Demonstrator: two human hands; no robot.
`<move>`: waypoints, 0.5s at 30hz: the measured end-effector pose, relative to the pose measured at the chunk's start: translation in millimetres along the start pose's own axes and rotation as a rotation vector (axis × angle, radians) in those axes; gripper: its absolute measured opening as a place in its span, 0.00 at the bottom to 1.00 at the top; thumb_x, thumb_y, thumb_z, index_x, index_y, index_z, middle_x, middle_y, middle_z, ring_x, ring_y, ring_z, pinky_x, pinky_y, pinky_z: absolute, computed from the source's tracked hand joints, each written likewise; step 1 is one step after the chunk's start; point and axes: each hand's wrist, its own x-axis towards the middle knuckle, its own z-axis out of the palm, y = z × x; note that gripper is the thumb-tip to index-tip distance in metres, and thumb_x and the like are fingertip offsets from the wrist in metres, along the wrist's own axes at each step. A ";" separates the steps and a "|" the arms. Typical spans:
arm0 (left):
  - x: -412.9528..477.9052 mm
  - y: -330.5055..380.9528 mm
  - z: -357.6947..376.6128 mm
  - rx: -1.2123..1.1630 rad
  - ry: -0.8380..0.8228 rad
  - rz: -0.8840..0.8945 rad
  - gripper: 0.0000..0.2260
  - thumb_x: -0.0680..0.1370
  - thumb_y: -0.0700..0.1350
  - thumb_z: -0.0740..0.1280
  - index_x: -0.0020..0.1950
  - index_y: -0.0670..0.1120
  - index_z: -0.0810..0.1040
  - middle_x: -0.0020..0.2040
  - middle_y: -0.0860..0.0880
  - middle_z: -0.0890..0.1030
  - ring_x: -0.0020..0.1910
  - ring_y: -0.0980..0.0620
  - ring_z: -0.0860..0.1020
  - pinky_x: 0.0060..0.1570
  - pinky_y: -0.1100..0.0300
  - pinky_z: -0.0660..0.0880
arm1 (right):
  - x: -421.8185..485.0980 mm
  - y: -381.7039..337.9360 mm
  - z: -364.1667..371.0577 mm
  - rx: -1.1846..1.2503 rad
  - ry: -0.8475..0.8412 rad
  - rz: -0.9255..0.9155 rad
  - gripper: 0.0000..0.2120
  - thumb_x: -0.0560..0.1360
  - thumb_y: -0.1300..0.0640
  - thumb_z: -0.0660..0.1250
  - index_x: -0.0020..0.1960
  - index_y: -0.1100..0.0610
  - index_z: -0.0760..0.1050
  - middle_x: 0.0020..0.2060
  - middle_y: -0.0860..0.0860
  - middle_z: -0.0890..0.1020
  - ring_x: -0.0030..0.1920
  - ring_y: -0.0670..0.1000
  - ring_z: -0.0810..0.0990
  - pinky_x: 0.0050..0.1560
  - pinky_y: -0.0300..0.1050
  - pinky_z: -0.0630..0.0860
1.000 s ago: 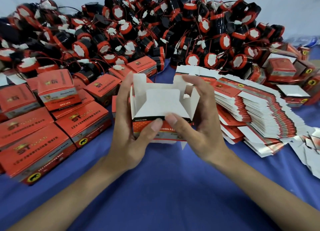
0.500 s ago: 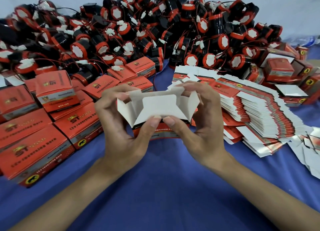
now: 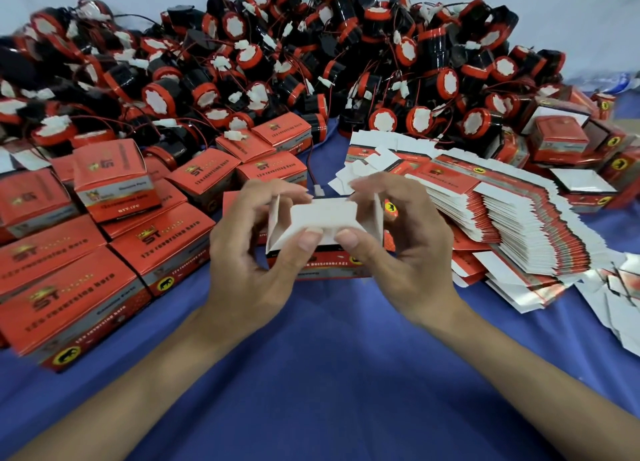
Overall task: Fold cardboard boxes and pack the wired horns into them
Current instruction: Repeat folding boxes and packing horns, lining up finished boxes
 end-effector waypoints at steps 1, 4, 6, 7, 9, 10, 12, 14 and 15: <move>1.0 -0.8 -1.1 0.017 -0.015 0.004 0.16 0.82 0.56 0.58 0.56 0.44 0.73 0.50 0.52 0.76 0.49 0.61 0.75 0.49 0.68 0.69 | -0.1 0.2 -0.1 0.002 -0.005 0.020 0.15 0.74 0.51 0.68 0.57 0.56 0.72 0.46 0.43 0.75 0.47 0.38 0.75 0.49 0.31 0.71; -1.3 -4.5 -0.5 0.016 -0.056 -0.002 0.20 0.84 0.57 0.52 0.58 0.44 0.75 0.51 0.52 0.73 0.50 0.61 0.73 0.52 0.67 0.67 | -1.8 0.0 1.7 -0.032 -0.036 0.021 0.19 0.78 0.42 0.60 0.59 0.55 0.76 0.44 0.46 0.76 0.45 0.48 0.75 0.49 0.35 0.70; -4.8 -5.7 2.6 -0.011 -0.074 -0.031 0.24 0.83 0.61 0.47 0.60 0.47 0.74 0.54 0.51 0.70 0.55 0.59 0.72 0.56 0.65 0.68 | -3.4 0.2 5.6 -0.049 -0.058 0.006 0.22 0.80 0.41 0.56 0.61 0.58 0.72 0.45 0.52 0.77 0.47 0.50 0.75 0.51 0.36 0.70; -7.3 -5.3 4.6 -0.051 -0.081 -0.060 0.24 0.82 0.63 0.46 0.59 0.49 0.74 0.55 0.51 0.70 0.57 0.57 0.72 0.58 0.62 0.68 | -5.1 0.3 7.4 -0.044 -0.068 0.004 0.23 0.80 0.42 0.54 0.62 0.59 0.71 0.47 0.54 0.77 0.50 0.51 0.75 0.53 0.38 0.70; -10.8 -2.5 7.6 -0.148 -0.091 -0.136 0.23 0.82 0.64 0.46 0.53 0.53 0.75 0.57 0.52 0.71 0.59 0.51 0.73 0.60 0.53 0.68 | -8.4 -0.1 9.4 -0.021 -0.091 0.018 0.24 0.81 0.42 0.51 0.64 0.60 0.70 0.51 0.56 0.77 0.54 0.53 0.76 0.57 0.40 0.70; -11.5 -0.8 8.2 -0.190 -0.100 -0.177 0.21 0.82 0.64 0.47 0.50 0.55 0.74 0.57 0.53 0.72 0.60 0.48 0.73 0.60 0.49 0.69 | -9.2 -0.5 9.9 0.000 -0.109 0.036 0.25 0.82 0.42 0.50 0.64 0.59 0.70 0.54 0.57 0.76 0.57 0.53 0.75 0.59 0.40 0.69; -11.2 1.7 8.1 -0.280 -0.131 -0.272 0.16 0.81 0.63 0.52 0.46 0.56 0.73 0.57 0.55 0.73 0.59 0.46 0.73 0.58 0.44 0.70 | -11.3 1.0 10.4 0.069 -0.155 0.082 0.23 0.82 0.44 0.51 0.64 0.59 0.71 0.57 0.57 0.75 0.60 0.53 0.73 0.62 0.41 0.67; -10.2 2.6 6.0 -0.353 -0.130 -0.350 0.11 0.79 0.56 0.55 0.41 0.53 0.71 0.55 0.57 0.73 0.57 0.49 0.73 0.56 0.47 0.68 | -13.9 2.2 10.7 0.161 -0.196 0.134 0.18 0.80 0.50 0.54 0.64 0.58 0.71 0.58 0.57 0.73 0.62 0.52 0.71 0.64 0.42 0.65; -9.6 2.6 5.3 -0.376 -0.119 -0.376 0.11 0.77 0.54 0.55 0.39 0.51 0.70 0.53 0.57 0.74 0.55 0.51 0.73 0.55 0.50 0.68 | -15.3 2.2 10.8 0.207 -0.206 0.157 0.18 0.77 0.52 0.54 0.64 0.56 0.71 0.59 0.57 0.72 0.63 0.52 0.70 0.65 0.43 0.64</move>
